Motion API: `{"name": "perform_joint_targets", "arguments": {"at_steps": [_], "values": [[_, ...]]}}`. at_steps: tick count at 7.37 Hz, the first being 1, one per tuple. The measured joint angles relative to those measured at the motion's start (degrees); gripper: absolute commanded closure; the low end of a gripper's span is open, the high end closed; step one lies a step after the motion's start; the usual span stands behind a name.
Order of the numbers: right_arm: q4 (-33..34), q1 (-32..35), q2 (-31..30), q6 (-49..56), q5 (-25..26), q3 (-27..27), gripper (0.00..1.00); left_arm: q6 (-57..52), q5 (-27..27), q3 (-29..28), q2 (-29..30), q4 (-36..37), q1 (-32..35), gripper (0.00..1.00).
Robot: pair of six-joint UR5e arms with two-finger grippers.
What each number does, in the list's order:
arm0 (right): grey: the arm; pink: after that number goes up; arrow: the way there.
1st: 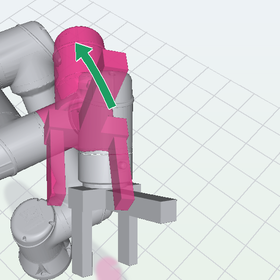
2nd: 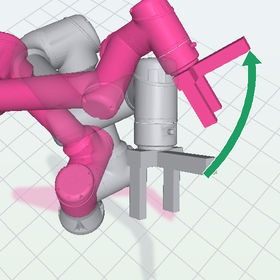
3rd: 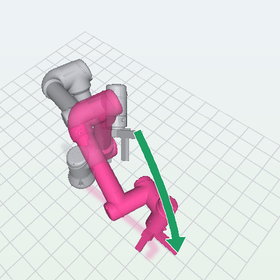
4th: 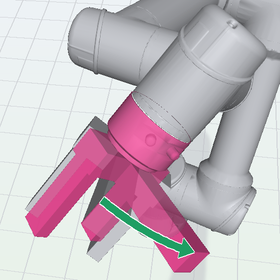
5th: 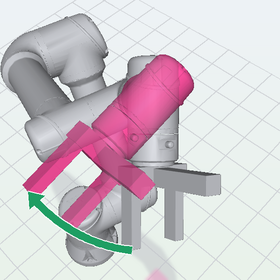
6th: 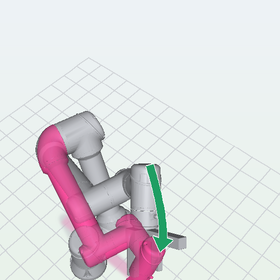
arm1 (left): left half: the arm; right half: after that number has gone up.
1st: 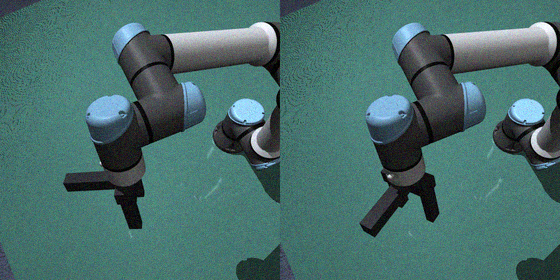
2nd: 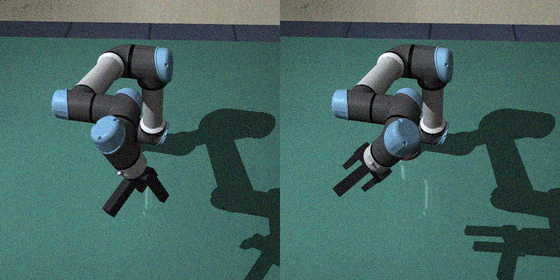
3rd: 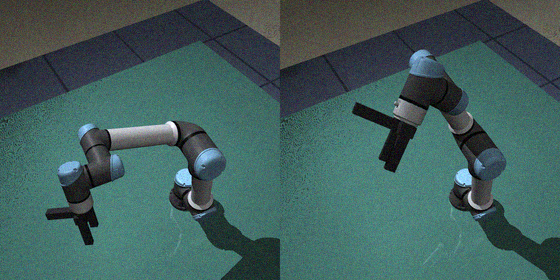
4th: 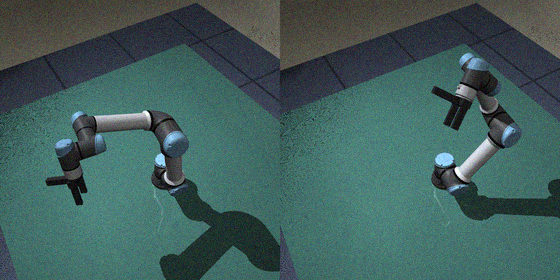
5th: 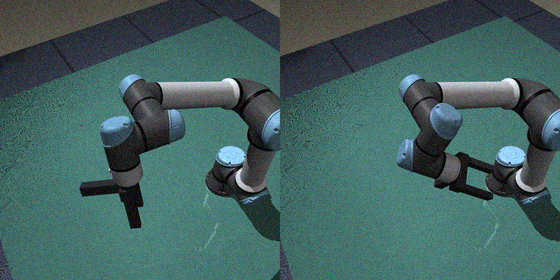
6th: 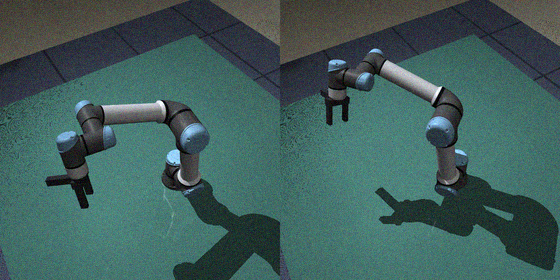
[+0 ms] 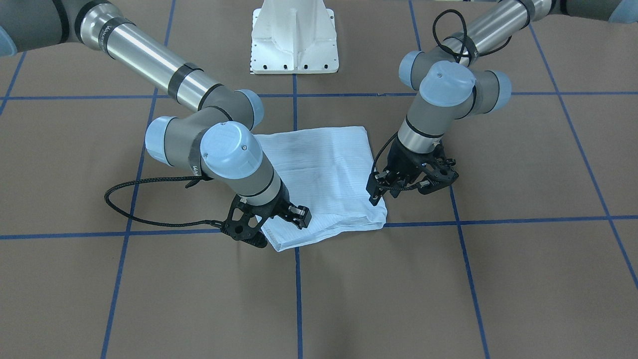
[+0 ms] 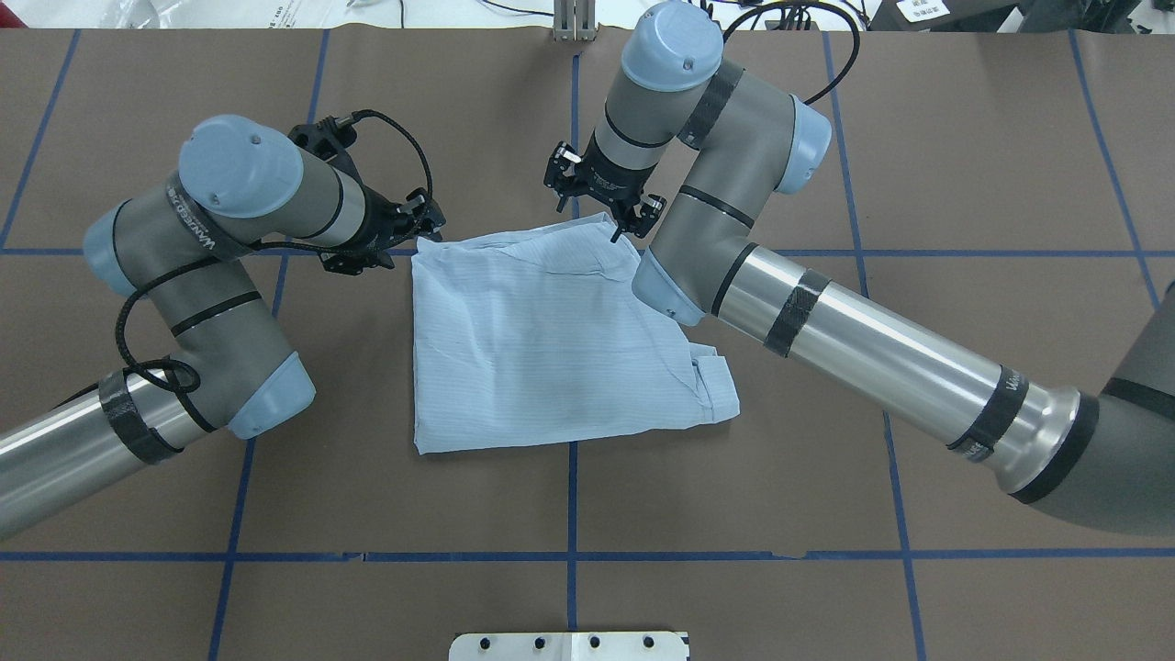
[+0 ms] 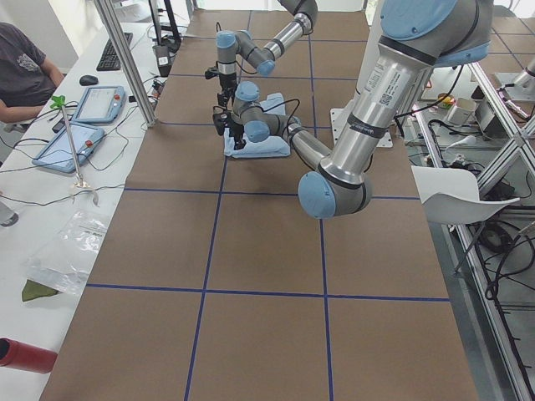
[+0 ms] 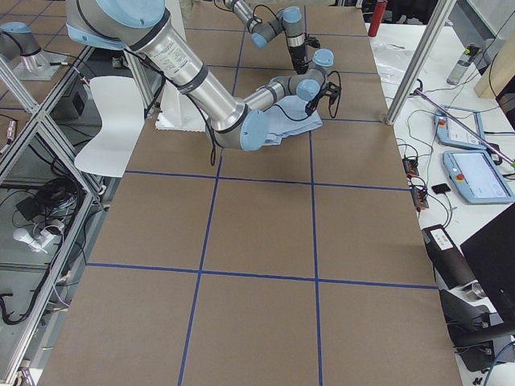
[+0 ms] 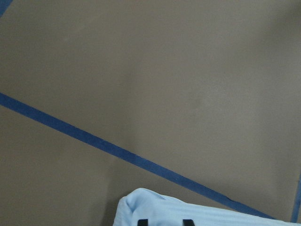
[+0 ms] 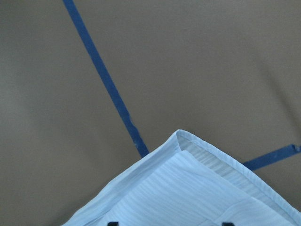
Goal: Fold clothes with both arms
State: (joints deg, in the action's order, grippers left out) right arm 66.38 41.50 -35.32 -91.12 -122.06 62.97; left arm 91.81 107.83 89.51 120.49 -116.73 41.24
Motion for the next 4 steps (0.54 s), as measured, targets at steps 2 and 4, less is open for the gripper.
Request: {"name": "perform_joint_targets", "arguments": {"at_steps": [2,4], "values": [[-0.4,-0.6,-0.3,2.3,0.2,2.3,0.00,-1.4,1.0,1.0,-0.3,2.1,2.1,0.00],[4.5,1.4,-1.4,10.3,1.7,6.6,0.00,-9.9,4.8,6.4,-3.4,6.8,6.5,0.00]]}}
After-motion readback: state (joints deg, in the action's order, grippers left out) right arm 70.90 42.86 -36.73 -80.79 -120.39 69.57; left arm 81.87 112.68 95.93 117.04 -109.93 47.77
